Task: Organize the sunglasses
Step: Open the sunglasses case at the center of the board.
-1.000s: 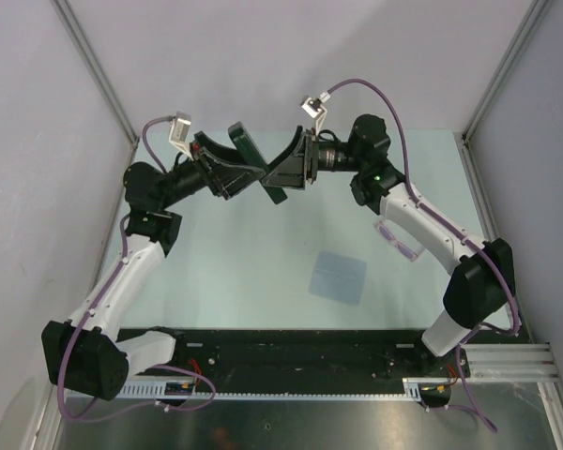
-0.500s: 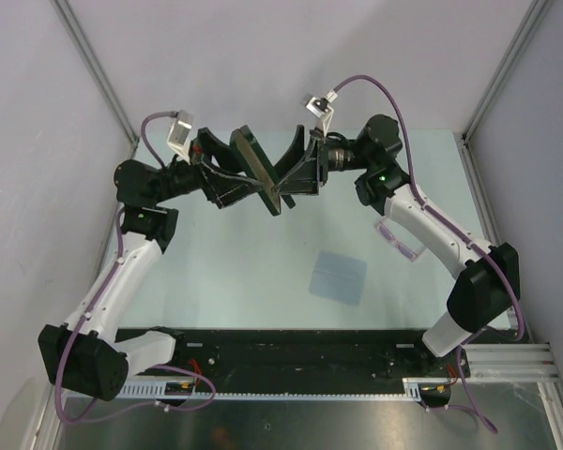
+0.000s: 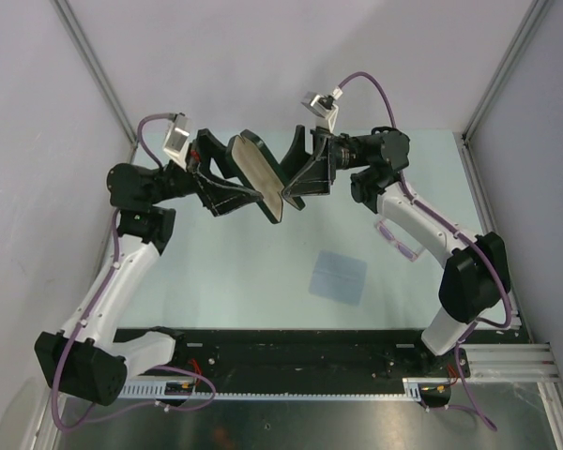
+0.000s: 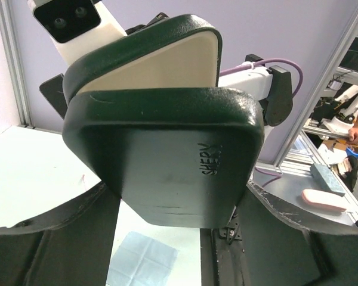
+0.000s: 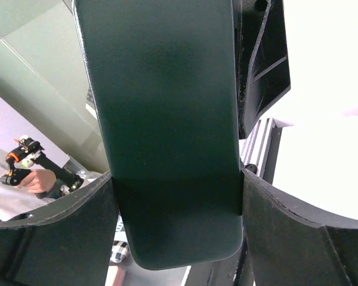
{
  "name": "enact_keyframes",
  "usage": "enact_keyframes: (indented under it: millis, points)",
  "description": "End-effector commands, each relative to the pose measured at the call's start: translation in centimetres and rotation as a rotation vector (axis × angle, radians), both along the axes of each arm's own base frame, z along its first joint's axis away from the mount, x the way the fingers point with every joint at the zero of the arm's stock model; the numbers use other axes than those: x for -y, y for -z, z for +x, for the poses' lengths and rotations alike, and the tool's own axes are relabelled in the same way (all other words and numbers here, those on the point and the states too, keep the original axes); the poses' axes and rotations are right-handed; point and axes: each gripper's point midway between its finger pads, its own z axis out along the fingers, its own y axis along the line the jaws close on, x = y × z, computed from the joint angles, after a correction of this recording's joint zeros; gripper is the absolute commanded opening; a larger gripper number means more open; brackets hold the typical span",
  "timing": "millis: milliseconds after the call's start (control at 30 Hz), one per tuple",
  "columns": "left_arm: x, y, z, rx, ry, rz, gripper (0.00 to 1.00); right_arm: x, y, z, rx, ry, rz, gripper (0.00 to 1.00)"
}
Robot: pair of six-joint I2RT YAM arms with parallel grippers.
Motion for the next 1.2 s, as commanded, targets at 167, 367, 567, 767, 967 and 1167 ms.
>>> enact_keyframes:
  millis: [167,367,567,767,967,1167]
  points:
    - [-0.2,1.3,0.6,0.012,0.021,0.048,0.34,2.2,-2.9,-2.0,0.101,-0.015,0.045,0.22]
    - [-0.2,1.7,-0.1,0.025,0.071,0.078,0.35,2.3,-2.8,-2.1,0.09,-0.02,0.02,0.22]
    - [-0.2,1.6,-0.5,0.058,0.094,0.094,0.35,2.6,-3.1,-2.6,0.095,-0.024,0.021,0.22]
    - [-0.4,2.3,-1.2,0.083,0.149,0.131,0.36,2.7,-3.2,-3.4,0.108,-0.047,0.013,0.23]
    - [-0.5,2.7,-1.2,0.093,0.165,0.146,0.44,2.7,-3.2,-3.6,0.105,-0.053,0.009,0.22]
    - [-0.5,2.9,-0.1,0.064,0.134,0.134,0.63,2.5,-3.0,-2.5,0.07,-0.024,-0.001,0.17]
